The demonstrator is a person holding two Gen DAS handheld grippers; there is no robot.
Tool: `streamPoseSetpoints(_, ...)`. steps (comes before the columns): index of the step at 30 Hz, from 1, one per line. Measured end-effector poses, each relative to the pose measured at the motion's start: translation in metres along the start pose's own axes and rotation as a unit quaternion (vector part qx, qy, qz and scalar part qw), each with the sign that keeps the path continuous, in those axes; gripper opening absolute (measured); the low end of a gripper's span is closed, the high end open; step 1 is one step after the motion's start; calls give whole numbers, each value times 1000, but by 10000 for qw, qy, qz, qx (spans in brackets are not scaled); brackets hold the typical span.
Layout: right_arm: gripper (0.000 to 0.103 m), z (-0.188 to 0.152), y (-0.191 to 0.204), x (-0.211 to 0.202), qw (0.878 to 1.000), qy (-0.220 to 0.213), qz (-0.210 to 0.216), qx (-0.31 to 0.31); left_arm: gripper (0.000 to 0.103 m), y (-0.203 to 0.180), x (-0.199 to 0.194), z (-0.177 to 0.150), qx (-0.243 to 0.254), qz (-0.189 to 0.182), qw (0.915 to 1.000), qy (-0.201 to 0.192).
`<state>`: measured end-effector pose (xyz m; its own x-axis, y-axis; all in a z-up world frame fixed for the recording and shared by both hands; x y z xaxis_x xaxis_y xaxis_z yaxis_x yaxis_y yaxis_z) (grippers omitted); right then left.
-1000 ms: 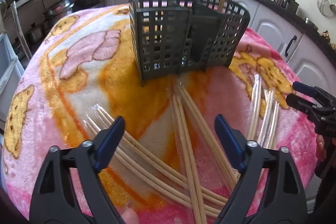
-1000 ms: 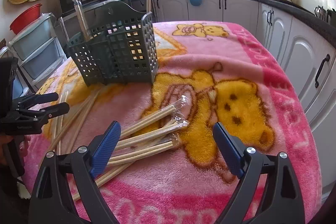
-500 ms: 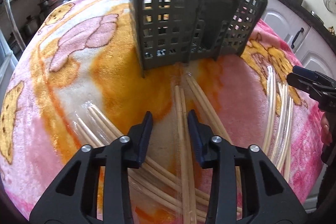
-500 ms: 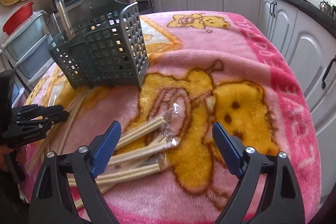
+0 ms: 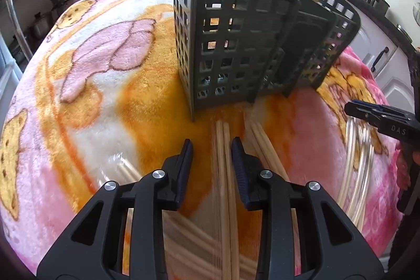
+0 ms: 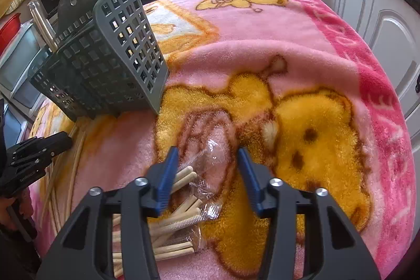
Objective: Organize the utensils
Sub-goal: 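Close the left gripper on a wrapped chopstick while the right gripper grasps another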
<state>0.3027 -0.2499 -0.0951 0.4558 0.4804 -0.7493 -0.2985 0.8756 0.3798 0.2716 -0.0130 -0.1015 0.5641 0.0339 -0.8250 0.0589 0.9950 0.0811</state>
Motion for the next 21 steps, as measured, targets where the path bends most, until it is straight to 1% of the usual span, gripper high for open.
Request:
streamPoseSetpoints(1,32,1,0,0,10000,25,-5,-20,25,0,2,2,-10,-2,10000,25)
streamPoseSetpoints(2,26,1,0,1,10000,34,0,-28,25,0,3,4,-24,-3,10000,41)
streamPoseSetpoints(4,21,1,1,2,10000,23,36,-39,25,0,6,6,-68,-3,10000,63)
streamPoseSetpoints(5,13,2,2,3,10000,10,80,-39,25,-1,6,6,-81,-3,9999,71)
streamPoseSetpoints(6,8,3,3,3,9999,9,158,-23,24,-2,7,7,-94,9,9999,71)
streamPoseSetpoints(8,5,4,6,3,9996,-58,285,4,20,-2,9,8,-107,46,9999,68)
streamPoseSetpoints(11,4,6,12,-3,9986,-239,468,-19,12,1,9,7,-137,41,9999,43)
streamPoseSetpoints(13,4,10,16,-9,9971,-369,669,-17,7,5,9,7,-201,0,9998,53)
streamPoseSetpoints(16,4,15,25,-20,9951,-547,813,-87,6,11,6,8,-289,-79,9995,36)
streamPoseSetpoints(21,4,21,44,-41,9918,-818,935,-312,3,22,-16,13,-393,-218,9987,-233)
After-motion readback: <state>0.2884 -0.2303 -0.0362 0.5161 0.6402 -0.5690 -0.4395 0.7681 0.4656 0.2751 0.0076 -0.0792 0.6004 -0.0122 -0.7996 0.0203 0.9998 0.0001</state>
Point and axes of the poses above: each gripper's, at about its wrist camera, not at the fingertips, and x roughly the way its jaws point, y to its left, z to its top, the point moved 5 cm from there along x, roughly the way its jaws point, and after that the axes turned 13 degrees about z, right-handed, at the moved point
